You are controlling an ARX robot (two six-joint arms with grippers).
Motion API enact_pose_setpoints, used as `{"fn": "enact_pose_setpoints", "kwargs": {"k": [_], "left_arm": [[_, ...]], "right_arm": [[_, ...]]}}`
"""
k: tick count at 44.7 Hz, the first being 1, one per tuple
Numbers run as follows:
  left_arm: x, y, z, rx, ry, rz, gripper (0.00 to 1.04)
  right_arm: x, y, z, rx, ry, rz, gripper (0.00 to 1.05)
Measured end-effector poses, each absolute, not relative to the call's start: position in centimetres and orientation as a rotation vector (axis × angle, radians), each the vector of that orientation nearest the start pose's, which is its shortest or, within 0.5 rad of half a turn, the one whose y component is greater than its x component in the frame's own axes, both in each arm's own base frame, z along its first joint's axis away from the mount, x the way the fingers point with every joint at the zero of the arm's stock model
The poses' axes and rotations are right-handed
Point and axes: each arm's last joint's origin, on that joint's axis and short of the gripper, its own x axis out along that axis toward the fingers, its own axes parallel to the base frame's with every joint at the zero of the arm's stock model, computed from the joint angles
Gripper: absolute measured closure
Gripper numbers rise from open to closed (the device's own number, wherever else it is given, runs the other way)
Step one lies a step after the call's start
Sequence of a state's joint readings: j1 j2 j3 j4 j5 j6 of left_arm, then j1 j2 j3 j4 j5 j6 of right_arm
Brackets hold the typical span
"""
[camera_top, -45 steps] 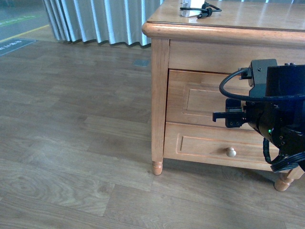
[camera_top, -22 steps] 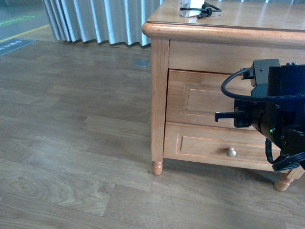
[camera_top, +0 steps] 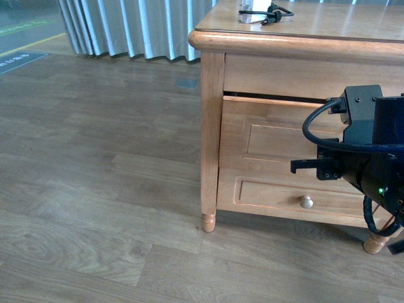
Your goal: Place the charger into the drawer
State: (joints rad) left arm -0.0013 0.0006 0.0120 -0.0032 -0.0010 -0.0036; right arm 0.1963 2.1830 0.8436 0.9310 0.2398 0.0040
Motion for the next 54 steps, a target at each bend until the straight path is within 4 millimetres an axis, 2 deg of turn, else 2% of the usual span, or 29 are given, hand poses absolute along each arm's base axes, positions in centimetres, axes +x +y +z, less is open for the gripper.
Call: {"fn": "enact_pose_setpoints", "kwargs": {"k": [14, 21, 36, 44, 46, 54], "left_arm": [[9.7, 0.0, 16.7, -0.004, -0.008, 0.0, 0.06], [9.7, 0.0, 16.7, -0.004, -0.008, 0.0, 0.06], [9.7, 0.0, 16.7, -0.004, -0.008, 0.0, 0.06], [9.7, 0.0, 16.7, -0.004, -0.008, 0.0, 0.06], [9.7, 0.0, 16.7, -0.004, -0.008, 0.0, 0.06], [9.7, 0.0, 16.7, -0.004, -0.008, 0.0, 0.06]], "right_arm": [[32.5, 6.2, 6.4, -0.079, 0.457, -0.001, 0.82], [29.1, 5.7, 7.1, -0.076, 0.508, 0.042, 0.82], [24.9, 5.0, 7.9, -0.052, 0.568, 0.121, 0.83], [23.6, 4.8, 8.4, -0.047, 0.582, 0.152, 0.83], [23.3, 4.8, 8.6, -0.047, 0.582, 0.155, 0.74], [22.5, 4.5, 10.1, -0.041, 0.56, 0.149, 0.51]]}}
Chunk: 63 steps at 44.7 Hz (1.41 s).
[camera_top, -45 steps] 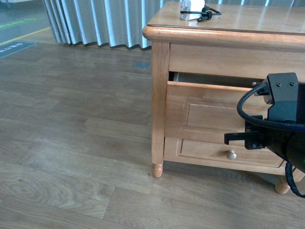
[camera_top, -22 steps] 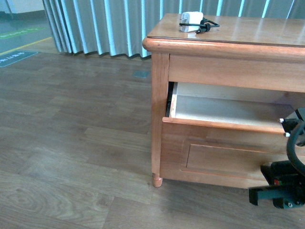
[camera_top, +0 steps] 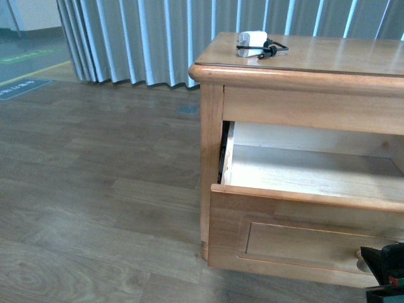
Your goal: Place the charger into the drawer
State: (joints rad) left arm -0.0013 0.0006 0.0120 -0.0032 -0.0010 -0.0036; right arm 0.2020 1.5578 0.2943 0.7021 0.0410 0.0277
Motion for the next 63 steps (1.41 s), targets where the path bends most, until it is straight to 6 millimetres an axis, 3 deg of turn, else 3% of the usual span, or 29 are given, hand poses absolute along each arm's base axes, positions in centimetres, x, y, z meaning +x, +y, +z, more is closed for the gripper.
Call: {"fn": "enact_pose_setpoints", "kwargs": {"k": [14, 19, 29, 34, 43, 51, 63], "left_arm": [[9.7, 0.0, 16.7, -0.004, -0.008, 0.0, 0.06], [9.7, 0.0, 16.7, -0.004, -0.008, 0.0, 0.06], [9.7, 0.0, 16.7, -0.004, -0.008, 0.0, 0.06], [9.7, 0.0, 16.7, -0.004, -0.008, 0.0, 0.06], [9.7, 0.0, 16.7, -0.004, -0.008, 0.0, 0.06], [9.7, 0.0, 16.7, -0.004, -0.008, 0.0, 0.06], [9.7, 0.0, 16.7, -0.004, -0.008, 0.0, 0.06]], "right_arm": [[18.6, 1.7, 14.8, 0.019, 0.514, 0.123, 0.07], [15.7, -0.5, 17.5, 0.067, 0.446, 0.071, 0.08], [11.7, -3.1, 19.9, 0.144, 0.297, 0.0, 0.08], [10.5, -4.1, 20.6, 0.182, 0.218, -0.04, 0.08], [10.4, -4.3, 20.6, 0.197, 0.21, -0.058, 0.08], [9.7, -3.4, 19.7, 0.033, 0.011, -0.024, 0.35], [9.8, -1.7, 18.4, 0.004, -0.001, -0.014, 0.9]]}}
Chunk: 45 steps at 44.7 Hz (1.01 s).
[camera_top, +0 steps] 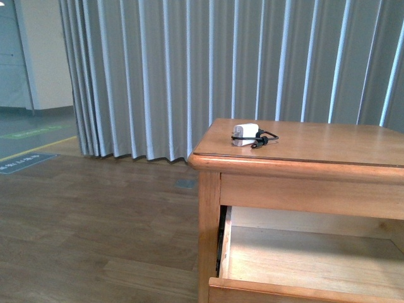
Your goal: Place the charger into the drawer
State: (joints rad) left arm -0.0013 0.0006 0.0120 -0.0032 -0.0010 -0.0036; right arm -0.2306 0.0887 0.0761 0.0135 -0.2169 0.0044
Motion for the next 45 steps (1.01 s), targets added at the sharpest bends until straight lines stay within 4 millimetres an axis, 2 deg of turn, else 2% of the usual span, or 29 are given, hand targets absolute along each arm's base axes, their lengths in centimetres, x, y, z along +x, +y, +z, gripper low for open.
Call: {"fn": "enact_pose_setpoints", "kwargs": {"k": [4, 9, 13, 19, 25, 35, 38, 43, 45], "left_arm": [[9.7, 0.0, 16.7, -0.004, -0.008, -0.001, 0.06], [9.7, 0.0, 16.7, -0.004, -0.008, 0.0, 0.06], [9.7, 0.0, 16.7, -0.004, -0.008, -0.001, 0.06], [9.7, 0.0, 16.7, -0.004, -0.008, -0.001, 0.06], [9.7, 0.0, 16.7, -0.004, -0.008, -0.001, 0.06], [9.7, 0.0, 16.7, -0.004, -0.008, -0.001, 0.06], [9.9, -0.2, 17.4, -0.07, -0.072, 0.057, 0.06], [11.5, -1.8, 17.9, -0.118, -0.063, -0.021, 0.06], [12.5, -2.5, 18.5, -0.117, -0.048, -0.065, 0.06]], "right_arm": [[9.8, -1.3, 18.2, 0.0, -0.004, -0.008, 1.04], [9.8, -0.8, 17.8, 0.0, 0.001, -0.042, 1.03], [9.8, -0.1, 17.6, 0.0, -0.001, 0.002, 1.03], [9.8, 0.0, 16.5, 0.0, 0.003, -0.002, 1.03], [9.8, 0.0, 16.5, -0.001, 0.001, -0.002, 1.02], [9.8, 0.0, 16.5, -0.001, 0.001, -0.003, 0.5], [9.8, 0.0, 16.5, -0.001, 0.001, -0.003, 0.36], [9.8, 0.0, 16.5, -0.001, 0.001, -0.003, 0.09], [9.8, 0.0, 16.5, 0.0, 0.001, -0.003, 0.07]]}}
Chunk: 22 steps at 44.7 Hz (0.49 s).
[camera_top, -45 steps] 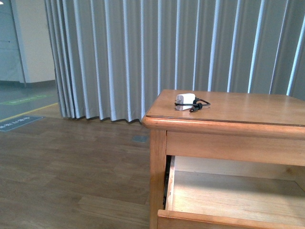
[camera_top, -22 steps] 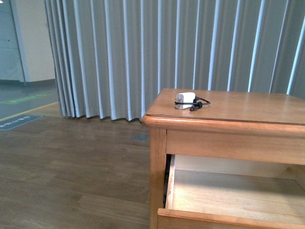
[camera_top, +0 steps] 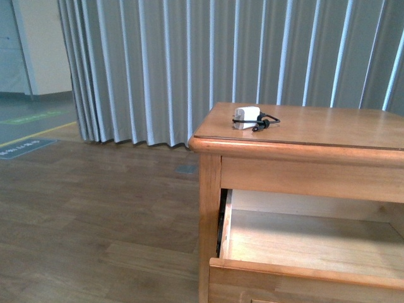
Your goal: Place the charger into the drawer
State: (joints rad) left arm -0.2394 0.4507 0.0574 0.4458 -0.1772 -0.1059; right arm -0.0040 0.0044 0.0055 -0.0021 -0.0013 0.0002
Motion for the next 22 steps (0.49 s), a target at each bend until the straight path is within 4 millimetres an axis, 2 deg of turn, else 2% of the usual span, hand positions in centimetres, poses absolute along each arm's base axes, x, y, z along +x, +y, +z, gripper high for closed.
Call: {"fn": "enact_pose_setpoints", "kwargs": {"k": [4, 7, 19, 22], "left_arm": [[15.3, -4.1, 20.5, -0.112, -0.041, -0.151, 0.06], [18.2, -5.9, 21.7, -0.104, -0.017, -0.222, 0.06], [26.9, -10.9, 24.0, -0.099, 0.038, -0.319, 0.06], [28.6, -11.9, 24.3, -0.106, 0.038, -0.332, 0.06]], "right_arm": [[9.8, 0.0, 16.5, 0.0, 0.001, -0.003, 0.08], [9.8, 0.0, 16.5, 0.0, 0.001, -0.003, 0.08], [9.8, 0.0, 16.5, 0.0, 0.001, -0.003, 0.08], [9.8, 0.0, 16.5, 0.0, 0.001, -0.003, 0.08]]}}
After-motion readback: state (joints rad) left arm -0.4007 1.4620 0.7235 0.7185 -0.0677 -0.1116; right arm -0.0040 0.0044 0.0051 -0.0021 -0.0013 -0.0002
